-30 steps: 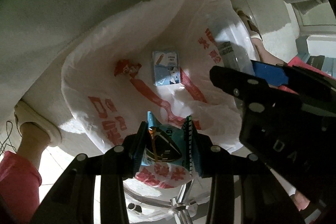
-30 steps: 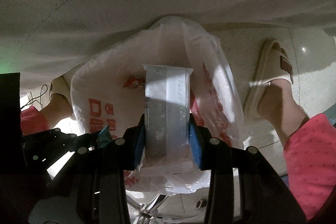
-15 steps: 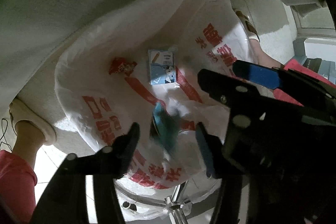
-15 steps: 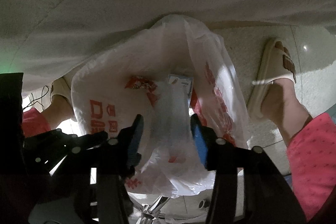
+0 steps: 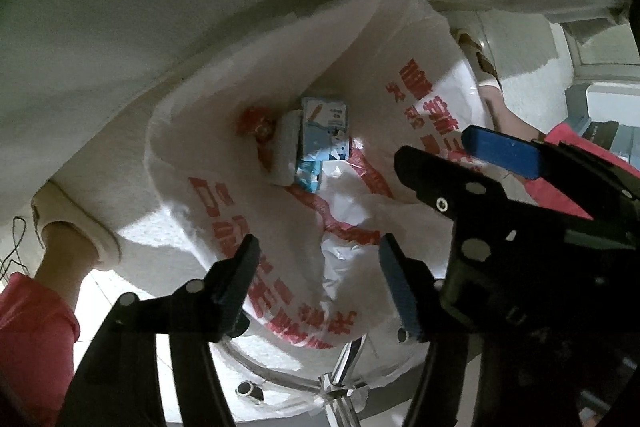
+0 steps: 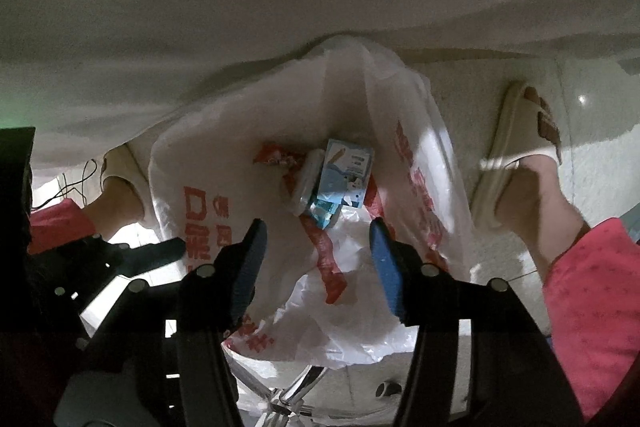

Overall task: Collect trash
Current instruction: 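Move both tools back up to the trash on the bed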

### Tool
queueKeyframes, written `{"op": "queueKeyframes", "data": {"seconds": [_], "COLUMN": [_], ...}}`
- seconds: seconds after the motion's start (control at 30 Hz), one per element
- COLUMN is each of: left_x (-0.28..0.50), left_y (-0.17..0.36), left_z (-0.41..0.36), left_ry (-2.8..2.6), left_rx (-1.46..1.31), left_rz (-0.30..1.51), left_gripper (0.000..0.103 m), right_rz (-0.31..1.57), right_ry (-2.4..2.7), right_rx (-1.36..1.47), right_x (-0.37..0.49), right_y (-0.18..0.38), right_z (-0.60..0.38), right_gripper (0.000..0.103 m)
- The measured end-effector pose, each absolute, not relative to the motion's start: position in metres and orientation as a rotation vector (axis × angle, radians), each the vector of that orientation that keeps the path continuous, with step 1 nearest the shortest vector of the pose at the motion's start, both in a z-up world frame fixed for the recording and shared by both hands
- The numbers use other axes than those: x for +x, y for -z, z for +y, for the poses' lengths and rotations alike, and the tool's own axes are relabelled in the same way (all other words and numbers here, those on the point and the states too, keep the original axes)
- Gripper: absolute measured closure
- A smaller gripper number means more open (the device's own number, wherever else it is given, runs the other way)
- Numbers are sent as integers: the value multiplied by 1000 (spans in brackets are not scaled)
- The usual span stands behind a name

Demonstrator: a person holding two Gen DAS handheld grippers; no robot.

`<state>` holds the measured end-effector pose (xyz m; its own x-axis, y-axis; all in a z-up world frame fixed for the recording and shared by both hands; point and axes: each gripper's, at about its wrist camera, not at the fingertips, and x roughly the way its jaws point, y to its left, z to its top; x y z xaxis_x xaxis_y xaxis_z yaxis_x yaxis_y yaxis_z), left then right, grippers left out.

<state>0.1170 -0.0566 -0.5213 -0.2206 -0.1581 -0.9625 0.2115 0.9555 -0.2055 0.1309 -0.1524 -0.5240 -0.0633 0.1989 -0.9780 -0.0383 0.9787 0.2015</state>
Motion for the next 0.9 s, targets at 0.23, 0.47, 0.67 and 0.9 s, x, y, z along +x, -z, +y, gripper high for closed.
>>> {"op": "queueKeyframes", "data": {"seconds": [0.23,0.47,0.67,0.9], "left_x": [103,83,92,130], "left_y": [467,352,252,146], "left_z": [-52,-9,38,75], "left_ry": [344,385,349,380], "left_rx": [105,117,292,386], "left_rz": [1670,1510,1367,1236], "left_gripper": [34,25,20,12], "right_rz": [1522,1302,1122,959], "right_ry": [-237,-383,-503,-578], "right_rx": [56,-33,-204,-361], "right_x": [115,96,108,135], "right_y": [466,346,237,131], "right_z": [-149,-152,-157,-161], "right_gripper": [35,21,13,8]}}
